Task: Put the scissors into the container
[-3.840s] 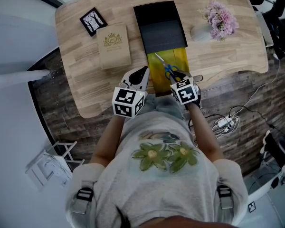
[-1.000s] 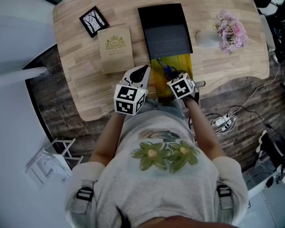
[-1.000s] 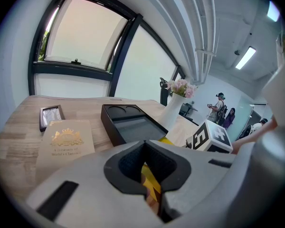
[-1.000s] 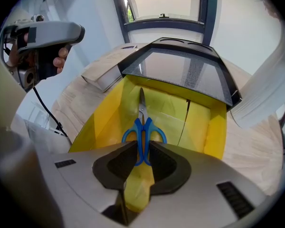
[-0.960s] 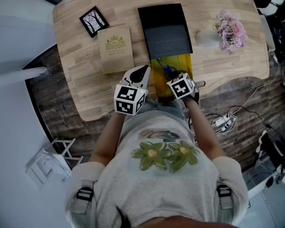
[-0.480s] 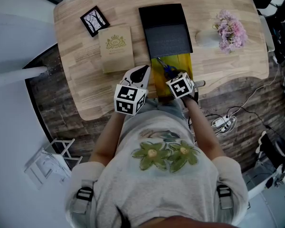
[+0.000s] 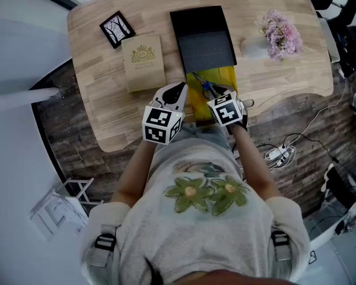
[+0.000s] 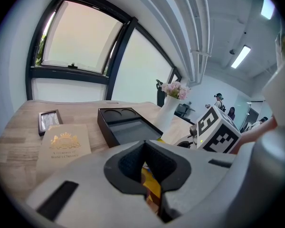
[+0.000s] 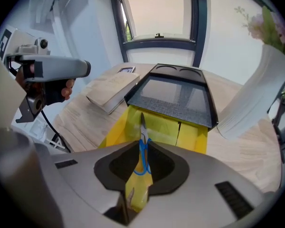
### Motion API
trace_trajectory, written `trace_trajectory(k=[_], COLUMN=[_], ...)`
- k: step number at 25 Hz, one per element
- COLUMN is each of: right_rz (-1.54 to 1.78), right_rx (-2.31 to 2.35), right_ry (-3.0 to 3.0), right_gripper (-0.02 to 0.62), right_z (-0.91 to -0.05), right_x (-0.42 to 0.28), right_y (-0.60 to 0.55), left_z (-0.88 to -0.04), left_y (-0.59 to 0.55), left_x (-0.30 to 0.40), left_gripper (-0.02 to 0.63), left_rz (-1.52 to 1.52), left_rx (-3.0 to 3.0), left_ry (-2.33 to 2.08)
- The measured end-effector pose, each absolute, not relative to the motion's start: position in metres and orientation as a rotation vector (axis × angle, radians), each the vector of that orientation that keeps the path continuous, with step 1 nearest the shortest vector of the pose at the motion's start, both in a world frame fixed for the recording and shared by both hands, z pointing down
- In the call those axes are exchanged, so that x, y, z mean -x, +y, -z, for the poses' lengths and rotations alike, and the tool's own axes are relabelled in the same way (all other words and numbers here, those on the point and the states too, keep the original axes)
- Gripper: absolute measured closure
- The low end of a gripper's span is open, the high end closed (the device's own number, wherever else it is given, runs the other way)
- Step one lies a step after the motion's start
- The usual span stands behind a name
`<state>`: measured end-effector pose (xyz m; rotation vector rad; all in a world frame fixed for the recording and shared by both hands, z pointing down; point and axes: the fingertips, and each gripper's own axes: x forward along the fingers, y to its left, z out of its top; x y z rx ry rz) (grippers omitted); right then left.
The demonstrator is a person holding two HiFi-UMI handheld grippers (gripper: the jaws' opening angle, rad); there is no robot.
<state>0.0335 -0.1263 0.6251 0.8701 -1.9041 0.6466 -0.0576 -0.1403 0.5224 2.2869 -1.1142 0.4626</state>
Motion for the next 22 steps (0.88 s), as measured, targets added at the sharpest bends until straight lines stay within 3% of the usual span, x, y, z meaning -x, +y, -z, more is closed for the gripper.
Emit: trace_trajectory(k=[8, 22], right_rz=[-0.604, -0.601], right_rx=[-0.971, -1.059], right_ry=[-2.020, -2.236], right_gripper=[0.588, 0.589], right_z=[-0.590, -0.533], right_x=[-0.034, -0.028], right_y=[-0.123, -0.091], left_z=[-0.513, -0.499], left_y=[-0.131, -0.103], left_x=[0.049, 0.038], left_gripper=[0.598, 0.600], left_rz=[-0.460, -0.441], left_rx=[-2.326, -2.367], left_ry=[-1.101, -1.085])
